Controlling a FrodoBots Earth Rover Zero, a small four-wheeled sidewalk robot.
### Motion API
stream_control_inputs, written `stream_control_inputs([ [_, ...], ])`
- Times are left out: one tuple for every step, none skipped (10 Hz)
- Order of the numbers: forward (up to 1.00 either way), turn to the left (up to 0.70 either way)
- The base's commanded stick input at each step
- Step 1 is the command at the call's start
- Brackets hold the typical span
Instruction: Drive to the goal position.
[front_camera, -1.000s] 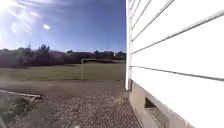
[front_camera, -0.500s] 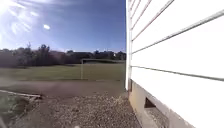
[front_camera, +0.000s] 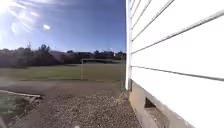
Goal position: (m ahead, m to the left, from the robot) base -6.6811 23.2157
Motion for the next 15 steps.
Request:
stream_control_inputs([
  [0.05,0.00],
  [0.05,0.00],
  [0.05,0.00],
  [0.05,0.00],
  [0.05,0.00],
  [0.05,0.00],
  [0.05,0.00],
  [0.05,0.00],
  [0.05,0.00],
  [0.05,0.00],
  [0.05,0.00],
  [0.05,0.00],
  [0.05,0.00],
  [0.05,0.00],
  [0.05,0.00],
])
